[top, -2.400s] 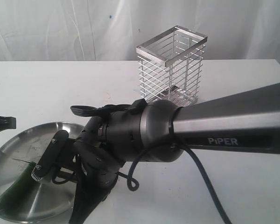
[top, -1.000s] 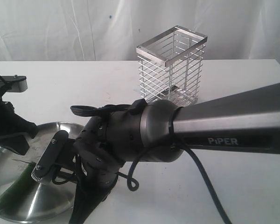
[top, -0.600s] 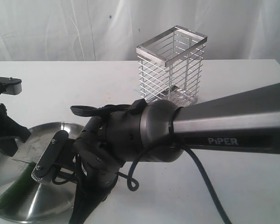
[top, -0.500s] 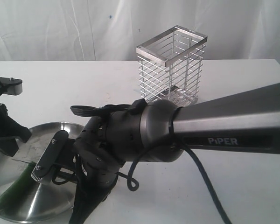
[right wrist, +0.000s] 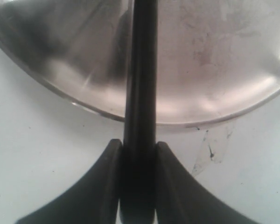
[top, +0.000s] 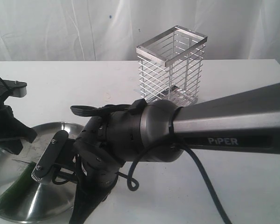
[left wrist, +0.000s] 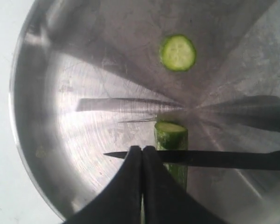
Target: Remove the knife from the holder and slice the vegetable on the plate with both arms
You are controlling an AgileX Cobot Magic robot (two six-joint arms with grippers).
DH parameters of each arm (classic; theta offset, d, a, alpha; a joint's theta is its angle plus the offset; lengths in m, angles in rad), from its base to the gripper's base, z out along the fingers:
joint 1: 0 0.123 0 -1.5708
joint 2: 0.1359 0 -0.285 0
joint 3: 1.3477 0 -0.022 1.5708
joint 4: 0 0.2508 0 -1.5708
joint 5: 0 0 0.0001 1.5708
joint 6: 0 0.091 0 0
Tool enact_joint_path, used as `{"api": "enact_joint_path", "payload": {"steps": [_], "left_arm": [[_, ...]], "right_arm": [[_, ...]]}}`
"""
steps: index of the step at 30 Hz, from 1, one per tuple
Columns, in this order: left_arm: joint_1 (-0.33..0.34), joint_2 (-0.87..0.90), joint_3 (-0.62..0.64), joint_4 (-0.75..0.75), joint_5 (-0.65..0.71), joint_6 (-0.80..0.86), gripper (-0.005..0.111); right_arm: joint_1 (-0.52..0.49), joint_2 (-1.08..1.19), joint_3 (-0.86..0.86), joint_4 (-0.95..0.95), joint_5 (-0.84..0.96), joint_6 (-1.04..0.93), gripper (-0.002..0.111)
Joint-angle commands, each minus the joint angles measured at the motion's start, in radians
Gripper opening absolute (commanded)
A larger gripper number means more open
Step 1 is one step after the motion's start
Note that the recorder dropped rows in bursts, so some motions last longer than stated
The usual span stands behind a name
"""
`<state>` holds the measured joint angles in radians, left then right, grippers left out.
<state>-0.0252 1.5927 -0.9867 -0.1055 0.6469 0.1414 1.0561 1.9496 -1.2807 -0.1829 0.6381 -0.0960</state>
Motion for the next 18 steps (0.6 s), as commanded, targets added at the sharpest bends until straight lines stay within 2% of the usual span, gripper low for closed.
{"api": "enact_joint_path", "payload": {"steps": [1,11,18], "left_arm": [[0.002,0.027,-0.003,0.003,0.003,-0.01,0.0],[0.002,0.123,-0.003,0.003,0.009,-0.01,0.0],[0.002,0.074,-0.003,0.003,-0.002,-0.01,0.0]], "right_arm": [[0.001,-0.002,-0.004,0.0,-0.008,-0.013,0.0],[0.001,-0.002,-0.004,0.0,-0.008,-0.013,0.0],[0.001,-0.002,-0.004,0.0,-0.012,-0.013,0.0]]}}
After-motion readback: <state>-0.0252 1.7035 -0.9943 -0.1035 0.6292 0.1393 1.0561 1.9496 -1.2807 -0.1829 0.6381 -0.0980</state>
